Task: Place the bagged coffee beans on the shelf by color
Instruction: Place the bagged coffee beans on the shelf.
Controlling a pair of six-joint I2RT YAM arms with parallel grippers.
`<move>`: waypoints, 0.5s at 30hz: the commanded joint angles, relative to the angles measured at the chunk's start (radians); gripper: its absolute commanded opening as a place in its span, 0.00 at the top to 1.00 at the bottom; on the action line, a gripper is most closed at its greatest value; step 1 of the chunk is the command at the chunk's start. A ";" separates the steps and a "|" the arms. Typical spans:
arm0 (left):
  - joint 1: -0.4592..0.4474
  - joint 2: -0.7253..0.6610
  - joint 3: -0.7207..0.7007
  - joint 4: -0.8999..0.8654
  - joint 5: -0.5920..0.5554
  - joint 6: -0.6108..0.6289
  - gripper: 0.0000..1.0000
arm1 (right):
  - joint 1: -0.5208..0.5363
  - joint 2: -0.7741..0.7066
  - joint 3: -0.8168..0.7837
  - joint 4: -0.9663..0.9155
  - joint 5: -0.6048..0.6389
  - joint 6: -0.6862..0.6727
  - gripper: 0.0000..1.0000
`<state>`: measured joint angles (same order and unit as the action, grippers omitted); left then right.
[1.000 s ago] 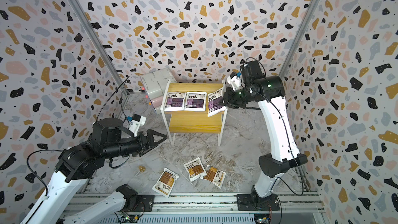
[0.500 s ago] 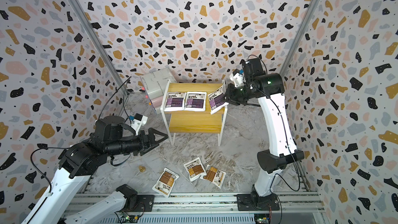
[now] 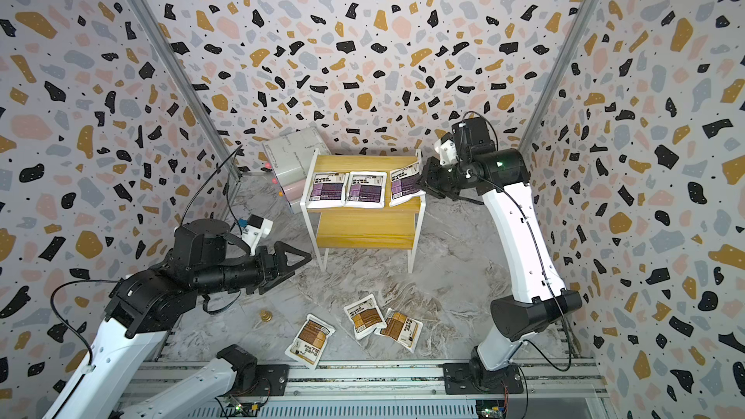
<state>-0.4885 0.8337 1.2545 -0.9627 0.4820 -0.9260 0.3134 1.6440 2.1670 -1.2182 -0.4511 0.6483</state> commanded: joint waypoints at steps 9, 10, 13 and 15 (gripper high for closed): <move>0.014 -0.010 -0.025 0.019 0.012 0.023 0.12 | -0.002 -0.080 -0.104 0.101 -0.030 0.056 0.78; 0.016 -0.010 -0.028 0.022 0.013 0.023 0.12 | -0.002 -0.082 -0.107 0.102 -0.033 0.056 0.76; 0.017 -0.009 -0.034 0.031 0.016 0.021 0.12 | -0.002 -0.087 -0.113 0.100 -0.034 0.051 0.71; 0.019 -0.009 -0.037 0.036 0.021 0.018 0.12 | -0.002 -0.092 -0.113 0.097 -0.029 0.050 0.67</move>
<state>-0.4774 0.8307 1.2278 -0.9638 0.4896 -0.9260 0.3141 1.5917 2.0563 -1.1103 -0.4900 0.7013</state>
